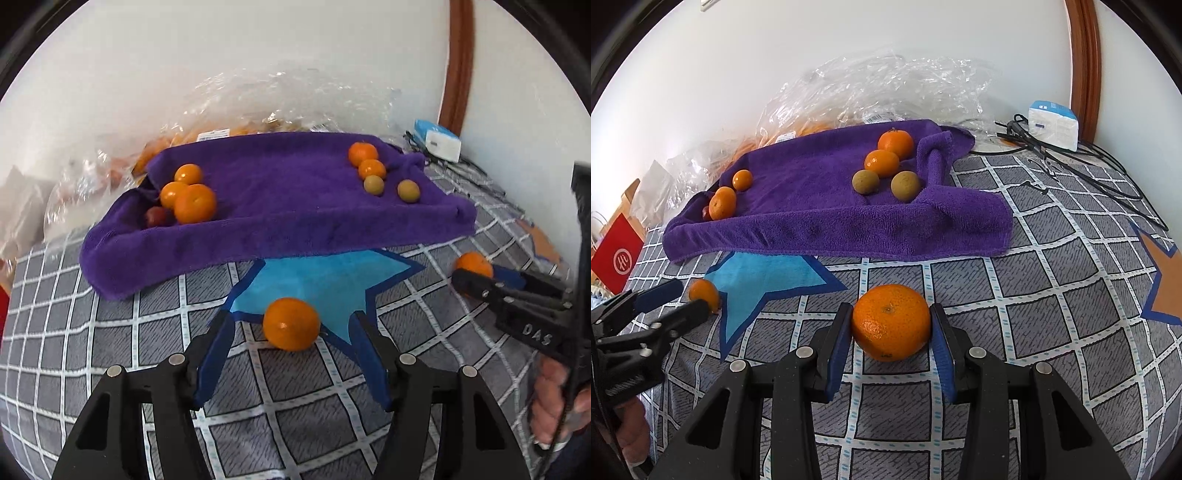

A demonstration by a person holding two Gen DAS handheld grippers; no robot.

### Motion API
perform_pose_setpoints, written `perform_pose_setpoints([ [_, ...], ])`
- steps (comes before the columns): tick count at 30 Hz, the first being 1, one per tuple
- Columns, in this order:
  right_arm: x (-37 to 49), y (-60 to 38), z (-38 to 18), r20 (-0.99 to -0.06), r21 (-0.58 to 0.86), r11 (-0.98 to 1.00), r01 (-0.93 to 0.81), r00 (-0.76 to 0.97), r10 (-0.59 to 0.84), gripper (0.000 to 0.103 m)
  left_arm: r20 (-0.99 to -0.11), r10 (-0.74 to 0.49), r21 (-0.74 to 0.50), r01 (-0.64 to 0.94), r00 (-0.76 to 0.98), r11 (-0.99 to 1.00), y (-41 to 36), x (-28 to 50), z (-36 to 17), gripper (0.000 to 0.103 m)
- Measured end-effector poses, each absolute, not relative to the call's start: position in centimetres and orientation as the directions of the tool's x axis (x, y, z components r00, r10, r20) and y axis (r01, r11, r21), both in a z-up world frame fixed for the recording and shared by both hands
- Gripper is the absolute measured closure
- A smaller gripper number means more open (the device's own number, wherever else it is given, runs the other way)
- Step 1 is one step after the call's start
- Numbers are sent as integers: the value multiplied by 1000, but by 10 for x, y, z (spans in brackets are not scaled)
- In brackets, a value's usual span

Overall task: Organize fruits
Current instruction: 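Close the left gripper on the orange on the blue star mat, then carry both held oranges over the purple towel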

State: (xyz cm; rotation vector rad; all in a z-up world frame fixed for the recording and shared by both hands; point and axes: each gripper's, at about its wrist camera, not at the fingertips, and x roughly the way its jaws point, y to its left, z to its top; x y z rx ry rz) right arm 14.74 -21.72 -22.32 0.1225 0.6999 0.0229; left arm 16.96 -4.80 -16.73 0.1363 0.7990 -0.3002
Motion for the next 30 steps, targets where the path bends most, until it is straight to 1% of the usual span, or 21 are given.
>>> perform_pose_setpoints([
  [4,149,-217,-223,-642,127,992,18,763,69,62,-737,-184,46,321,650,946,-52,173,-174,41],
  [7,150,-217,-224,-645,126,992,18,761,68,62,-763,-188,25,318,619,948,-50,180,-180,44],
  [16,150,-217,-224,-646,127,992,14,760,71,62,-752,-211,-34,283,624,958,-35,181,-178,67],
  [21,150,-216,-224,-646,122,992,15,760,68,62,-741,-241,-74,280,626,957,-29,180,-176,68],
  [27,150,-216,-224,-646,122,992,15,760,68,62,-696,-291,-137,276,656,951,-18,172,-169,69],
  [30,149,-216,-224,-645,122,993,12,761,70,62,-687,-297,-153,269,663,951,-16,172,-168,69],
])
